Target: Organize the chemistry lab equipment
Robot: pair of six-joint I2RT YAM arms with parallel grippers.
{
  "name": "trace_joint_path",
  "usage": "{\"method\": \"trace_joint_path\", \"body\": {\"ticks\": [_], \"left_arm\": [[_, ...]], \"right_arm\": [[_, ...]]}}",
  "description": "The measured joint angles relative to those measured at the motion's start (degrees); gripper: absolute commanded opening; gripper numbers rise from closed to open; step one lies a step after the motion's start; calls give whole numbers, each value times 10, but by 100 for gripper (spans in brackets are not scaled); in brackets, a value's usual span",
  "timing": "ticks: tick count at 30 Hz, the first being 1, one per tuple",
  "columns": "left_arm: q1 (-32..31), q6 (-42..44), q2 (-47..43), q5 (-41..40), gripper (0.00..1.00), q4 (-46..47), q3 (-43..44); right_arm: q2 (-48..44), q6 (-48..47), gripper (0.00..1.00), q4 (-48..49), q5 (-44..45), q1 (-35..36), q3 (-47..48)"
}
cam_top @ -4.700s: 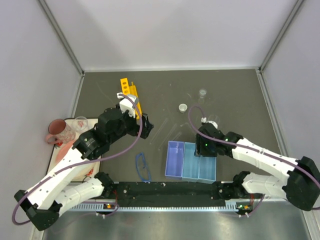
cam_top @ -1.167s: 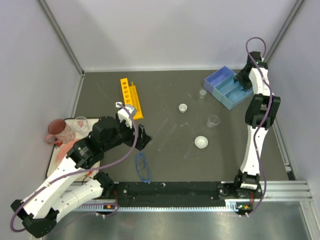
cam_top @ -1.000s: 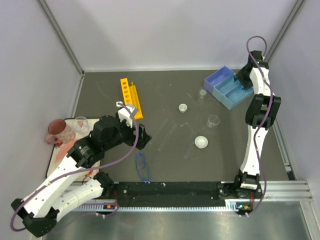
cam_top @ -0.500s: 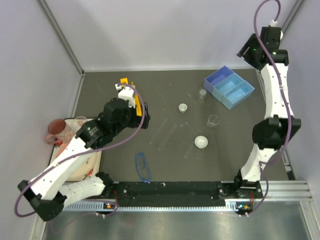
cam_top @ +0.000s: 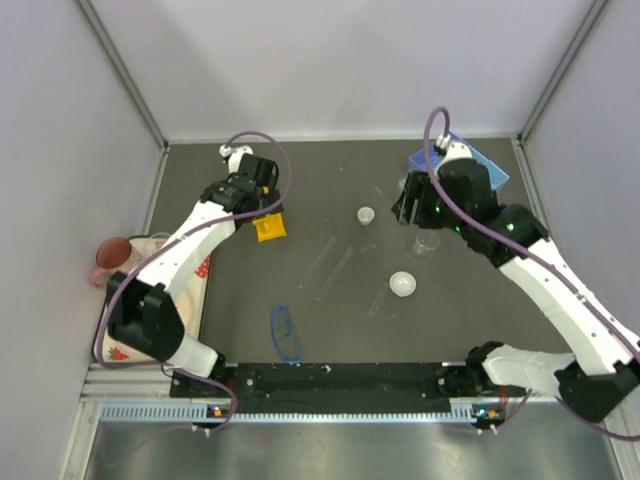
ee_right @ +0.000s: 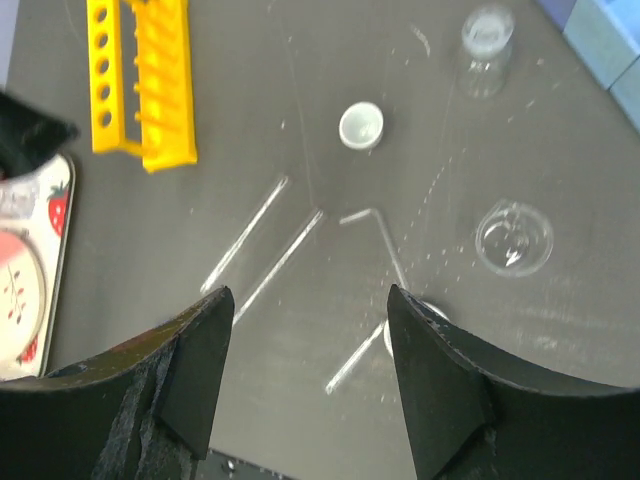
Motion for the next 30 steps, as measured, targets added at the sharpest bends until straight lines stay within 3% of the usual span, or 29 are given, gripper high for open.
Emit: {"method": "trace_joint_path", "body": {"ticks": [7, 12, 30], "left_arm": [[49, -5, 111, -33, 89, 6, 73], [52, 5, 174, -39, 86, 18, 121], [106, 98, 211, 36, 73, 122, 99]], "right_arm": [[-124, 29, 64, -16, 34, 99, -82], [-163, 36, 64, -21, 39, 112, -101], [-144, 39, 64, -20, 36, 126, -127]]}}
